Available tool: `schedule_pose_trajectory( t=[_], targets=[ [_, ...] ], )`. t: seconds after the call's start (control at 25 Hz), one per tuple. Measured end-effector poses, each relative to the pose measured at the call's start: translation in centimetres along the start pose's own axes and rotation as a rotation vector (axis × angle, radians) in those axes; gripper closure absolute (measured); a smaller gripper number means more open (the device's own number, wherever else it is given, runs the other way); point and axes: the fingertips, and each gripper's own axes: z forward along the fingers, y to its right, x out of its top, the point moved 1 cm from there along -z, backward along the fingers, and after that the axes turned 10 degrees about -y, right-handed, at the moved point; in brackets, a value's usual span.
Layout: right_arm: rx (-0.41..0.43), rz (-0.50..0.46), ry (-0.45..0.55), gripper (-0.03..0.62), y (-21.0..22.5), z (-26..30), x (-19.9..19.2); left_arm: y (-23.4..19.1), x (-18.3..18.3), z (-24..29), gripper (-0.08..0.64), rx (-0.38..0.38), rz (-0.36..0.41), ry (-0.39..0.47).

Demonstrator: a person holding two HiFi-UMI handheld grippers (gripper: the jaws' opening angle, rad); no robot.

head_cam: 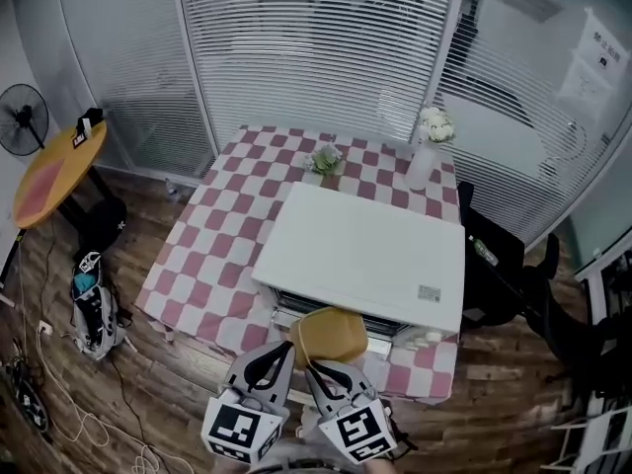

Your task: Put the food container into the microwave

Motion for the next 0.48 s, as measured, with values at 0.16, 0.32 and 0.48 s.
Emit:
schedule_pose_trajectory(
  t=[0.16,0.32,0.48],
  targets=[
    [-0.034,0.009,-0.034,0.578,1.7,1.0,-0.4,-0.1,0.0,1.6,0.548,-0.019,0.008,-0.028],
    [-0.069,0.003,-0.064,0.578,3.6,1.7,-1.5,-0.3,0.5,2.8,0.548,-0.021,0.027,-0.061],
    [-0.074,0.004,-0.071,0.578,4.6,1.9,-1.1,-0.5,1.0,3.4,0.548,-0.022,0.024,-0.054]
  ],
)
